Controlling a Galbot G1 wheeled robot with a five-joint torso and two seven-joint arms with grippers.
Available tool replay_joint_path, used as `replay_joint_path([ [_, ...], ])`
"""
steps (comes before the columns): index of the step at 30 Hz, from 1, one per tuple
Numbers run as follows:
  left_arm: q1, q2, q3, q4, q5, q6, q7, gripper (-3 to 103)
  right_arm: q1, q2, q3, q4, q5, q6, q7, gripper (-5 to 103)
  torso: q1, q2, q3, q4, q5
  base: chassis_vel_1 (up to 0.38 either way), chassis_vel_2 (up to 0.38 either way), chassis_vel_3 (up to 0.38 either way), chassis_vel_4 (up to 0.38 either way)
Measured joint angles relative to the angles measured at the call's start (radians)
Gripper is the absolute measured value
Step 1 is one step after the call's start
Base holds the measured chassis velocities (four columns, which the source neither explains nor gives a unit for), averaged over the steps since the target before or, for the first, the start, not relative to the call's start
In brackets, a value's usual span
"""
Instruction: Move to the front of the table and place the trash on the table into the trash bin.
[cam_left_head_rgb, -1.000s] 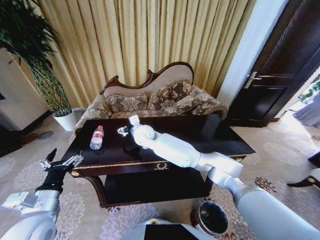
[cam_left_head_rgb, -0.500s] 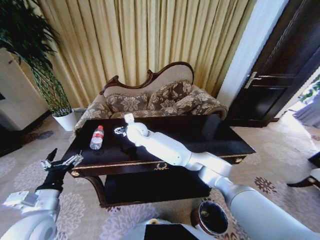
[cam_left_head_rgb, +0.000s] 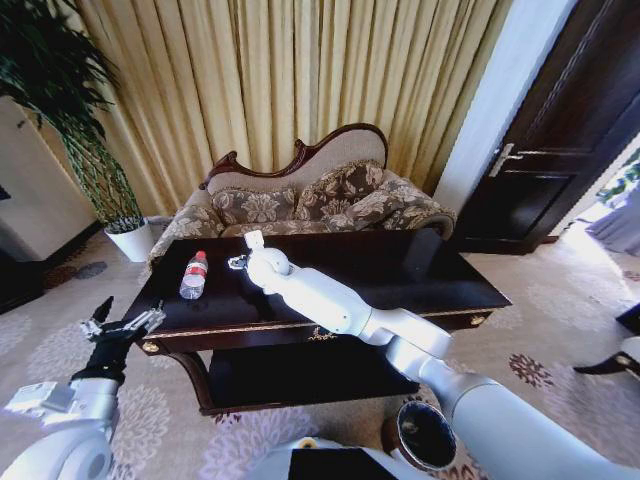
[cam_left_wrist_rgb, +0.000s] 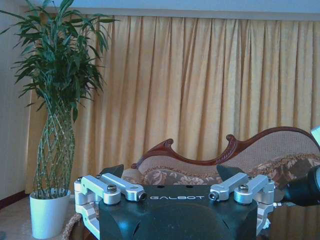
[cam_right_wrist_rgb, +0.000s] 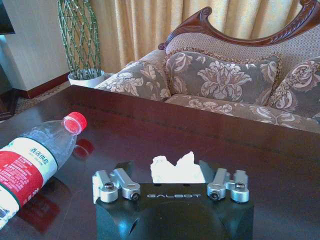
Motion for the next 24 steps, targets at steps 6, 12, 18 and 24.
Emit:
replay_joint_path([
  [6, -0.003, 0.002, -0.005, 0.001, -0.007, 0.000, 0.000, 100, 0.000, 0.003, -0.007, -0.011, -0.012, 0.004, -0.009, 48, 0.000, 0.000, 0.000, 0.0000, 0.0000, 0.000, 0.000, 0.000, 0.000],
  [12, -0.005, 0.004, -0.005, 0.004, -0.010, 0.000, -0.001, 100, -0.006, -0.005, -0.017, -0.002, -0.015, 0.007, -0.006, 35, 0.000, 0.000, 0.000, 0.0000, 0.0000, 0.000, 0.000, 0.000, 0.000],
  [18, -0.006, 0.013, -0.012, 0.009, -0.021, 0.000, -0.001, 100, -0.012, -0.007, -0.020, 0.003, -0.018, 0.008, 0.002, 25, 0.000, 0.000, 0.000, 0.0000, 0.0000, 0.000, 0.000, 0.000, 0.000],
  [24, -0.007, 0.027, -0.029, 0.016, -0.042, 0.000, 0.001, 100, -0.015, 0.000, -0.024, -0.004, -0.027, 0.016, 0.013, 3, 0.000, 0.000, 0.000, -0.0001, 0.0000, 0.000, 0.000, 0.000, 0.000],
])
